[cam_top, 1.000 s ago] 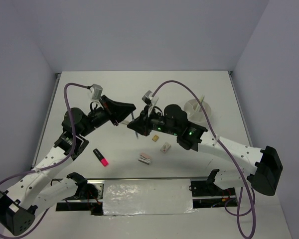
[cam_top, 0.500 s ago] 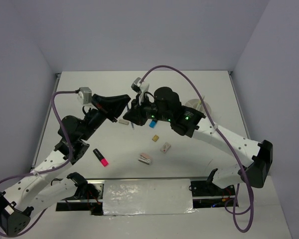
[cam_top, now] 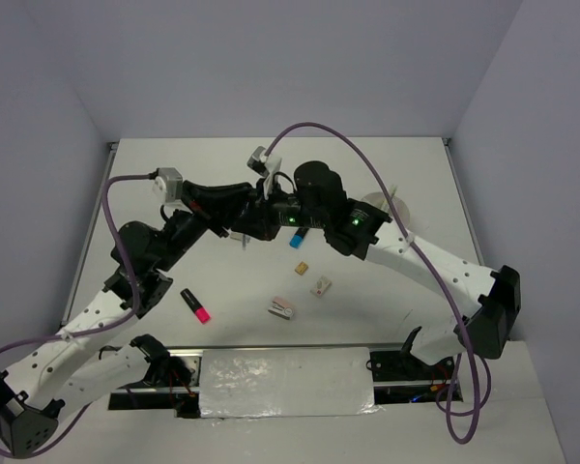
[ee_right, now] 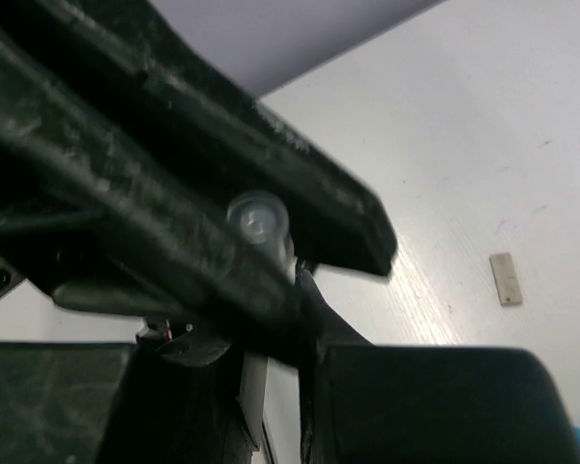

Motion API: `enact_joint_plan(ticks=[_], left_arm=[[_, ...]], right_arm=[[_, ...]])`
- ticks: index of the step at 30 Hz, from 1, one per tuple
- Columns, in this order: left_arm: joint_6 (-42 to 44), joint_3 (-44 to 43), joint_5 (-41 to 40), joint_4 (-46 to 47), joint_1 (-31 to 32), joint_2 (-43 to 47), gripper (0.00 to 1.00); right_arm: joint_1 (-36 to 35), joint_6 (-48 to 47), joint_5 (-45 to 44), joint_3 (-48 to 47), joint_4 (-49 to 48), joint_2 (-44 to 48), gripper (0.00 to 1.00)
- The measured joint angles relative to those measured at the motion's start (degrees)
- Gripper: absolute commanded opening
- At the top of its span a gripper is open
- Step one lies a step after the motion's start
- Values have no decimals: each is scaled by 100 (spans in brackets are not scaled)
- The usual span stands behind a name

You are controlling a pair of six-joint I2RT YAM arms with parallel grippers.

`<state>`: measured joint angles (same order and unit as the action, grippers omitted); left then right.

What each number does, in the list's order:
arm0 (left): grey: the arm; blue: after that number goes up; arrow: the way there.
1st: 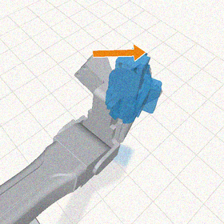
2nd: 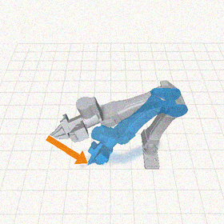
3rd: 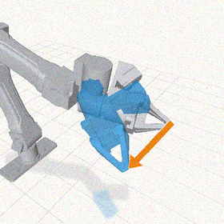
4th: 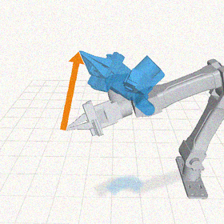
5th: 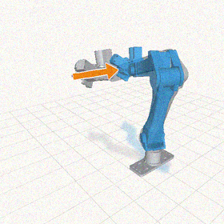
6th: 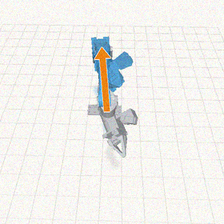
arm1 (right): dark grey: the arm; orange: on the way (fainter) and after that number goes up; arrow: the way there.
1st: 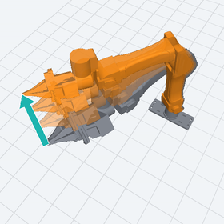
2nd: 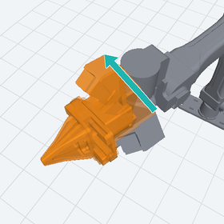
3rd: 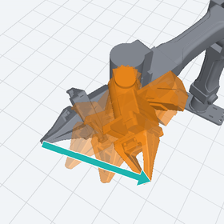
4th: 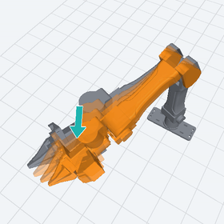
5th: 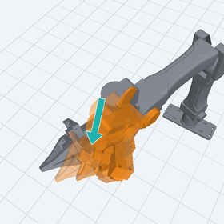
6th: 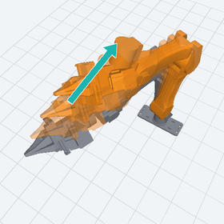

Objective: Sort the stationery into containers
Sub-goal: Close the pen cap on the pen, then place the pen in the storage box.

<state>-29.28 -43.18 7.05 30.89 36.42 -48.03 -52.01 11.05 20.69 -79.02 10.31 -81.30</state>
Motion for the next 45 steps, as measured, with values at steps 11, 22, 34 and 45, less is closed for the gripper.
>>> enact_joint_plan(ticks=[11,22,34,45], left_arm=[[262,-232,-579,-999,0,238,82],[-883,-1679,-3047,-4218,387,337,99],[-697,-1768,-2990,-5628,385,7,99],[-649,-1274,-2494,-6048,385,-63,99]], right_arm=[[92,98,-15,455,-942,-39,0],[686,258,-1207,2015,-2135,94,0],[3386,807,-4017,2865,-1346,1165,0],[4223,1152,-4509,2852,-640,1145,2]])
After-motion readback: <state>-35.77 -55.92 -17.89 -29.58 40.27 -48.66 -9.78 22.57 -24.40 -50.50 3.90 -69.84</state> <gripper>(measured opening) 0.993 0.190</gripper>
